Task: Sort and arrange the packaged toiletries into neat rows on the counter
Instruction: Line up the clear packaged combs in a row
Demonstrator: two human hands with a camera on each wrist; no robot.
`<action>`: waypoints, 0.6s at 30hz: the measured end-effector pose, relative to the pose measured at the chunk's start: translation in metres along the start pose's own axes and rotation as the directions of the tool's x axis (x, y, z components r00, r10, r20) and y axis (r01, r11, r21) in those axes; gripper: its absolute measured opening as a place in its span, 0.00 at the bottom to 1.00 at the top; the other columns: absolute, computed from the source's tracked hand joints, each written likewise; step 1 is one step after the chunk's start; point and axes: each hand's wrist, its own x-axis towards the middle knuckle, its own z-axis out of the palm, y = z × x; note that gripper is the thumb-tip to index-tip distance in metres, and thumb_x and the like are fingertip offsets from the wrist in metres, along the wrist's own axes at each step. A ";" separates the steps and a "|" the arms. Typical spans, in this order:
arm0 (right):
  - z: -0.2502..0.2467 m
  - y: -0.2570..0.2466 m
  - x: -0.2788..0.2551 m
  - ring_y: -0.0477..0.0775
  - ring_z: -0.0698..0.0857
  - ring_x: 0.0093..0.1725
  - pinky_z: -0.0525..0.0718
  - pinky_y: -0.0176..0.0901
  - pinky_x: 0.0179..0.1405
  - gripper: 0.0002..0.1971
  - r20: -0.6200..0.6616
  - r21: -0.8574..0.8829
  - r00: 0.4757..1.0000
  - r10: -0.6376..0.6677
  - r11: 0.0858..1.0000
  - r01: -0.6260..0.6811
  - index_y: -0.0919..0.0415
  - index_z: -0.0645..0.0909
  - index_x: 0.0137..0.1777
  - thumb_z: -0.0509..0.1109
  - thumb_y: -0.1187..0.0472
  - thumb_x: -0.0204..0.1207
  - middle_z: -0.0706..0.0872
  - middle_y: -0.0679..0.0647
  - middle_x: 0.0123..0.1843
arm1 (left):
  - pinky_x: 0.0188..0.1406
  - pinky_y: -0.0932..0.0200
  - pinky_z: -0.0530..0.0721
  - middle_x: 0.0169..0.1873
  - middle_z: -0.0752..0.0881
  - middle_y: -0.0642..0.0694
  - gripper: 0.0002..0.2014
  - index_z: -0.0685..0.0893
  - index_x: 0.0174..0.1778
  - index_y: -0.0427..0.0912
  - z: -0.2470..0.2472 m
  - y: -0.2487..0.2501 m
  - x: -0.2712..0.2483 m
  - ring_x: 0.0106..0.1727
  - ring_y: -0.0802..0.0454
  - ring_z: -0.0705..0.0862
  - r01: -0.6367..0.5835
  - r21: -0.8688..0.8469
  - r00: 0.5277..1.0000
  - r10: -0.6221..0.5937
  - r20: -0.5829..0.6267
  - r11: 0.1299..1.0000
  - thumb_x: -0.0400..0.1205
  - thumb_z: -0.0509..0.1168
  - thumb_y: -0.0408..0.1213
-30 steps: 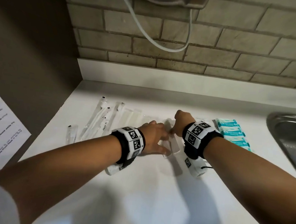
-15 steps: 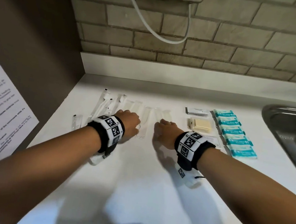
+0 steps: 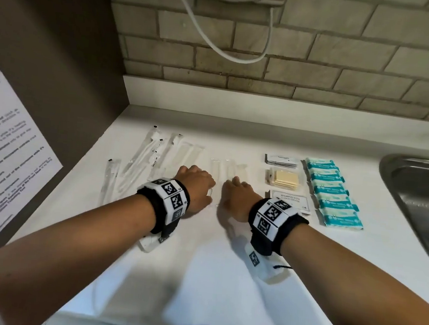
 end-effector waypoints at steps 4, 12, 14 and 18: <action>-0.006 0.015 -0.007 0.62 0.68 0.79 0.74 0.54 0.73 0.26 -0.012 -0.032 1.000 0.003 0.999 -0.003 0.67 0.64 0.79 0.59 0.66 0.80 0.64 0.61 0.80 | 0.74 0.47 0.59 0.78 0.71 0.52 0.23 0.76 0.73 0.50 -0.007 0.013 -0.003 0.79 0.47 0.63 -0.028 -0.072 0.998 0.024 -0.060 0.997 0.82 0.61 0.51; 0.010 0.030 -0.028 0.65 0.81 0.64 0.81 0.52 0.58 0.16 0.017 -0.071 1.000 -0.024 0.997 0.025 0.66 0.79 0.64 0.60 0.59 0.82 0.77 0.64 0.66 | 0.69 0.47 0.62 0.71 0.79 0.55 0.23 0.84 0.59 0.49 0.006 0.048 -0.003 0.76 0.45 0.66 -0.144 0.073 0.986 0.149 -0.069 0.987 0.79 0.58 0.61; 0.012 0.030 -0.030 0.65 0.80 0.66 0.80 0.52 0.60 0.17 -0.004 -0.057 1.000 0.007 0.998 -0.007 0.68 0.77 0.65 0.57 0.60 0.83 0.78 0.64 0.66 | 0.69 0.46 0.63 0.70 0.81 0.55 0.19 0.84 0.52 0.48 0.007 0.049 -0.004 0.76 0.45 0.66 -0.130 0.072 0.988 0.135 -0.073 0.989 0.80 0.60 0.59; 0.010 0.027 -0.032 0.65 0.77 0.70 0.80 0.53 0.66 0.21 0.002 -0.051 0.997 0.079 0.996 -0.079 0.71 0.71 0.72 0.59 0.64 0.81 0.76 0.64 0.70 | 0.70 0.46 0.61 0.71 0.80 0.56 0.17 0.85 0.51 0.49 0.008 0.045 -0.001 0.78 0.46 0.65 -0.127 0.039 0.989 0.130 -0.076 0.991 0.80 0.62 0.57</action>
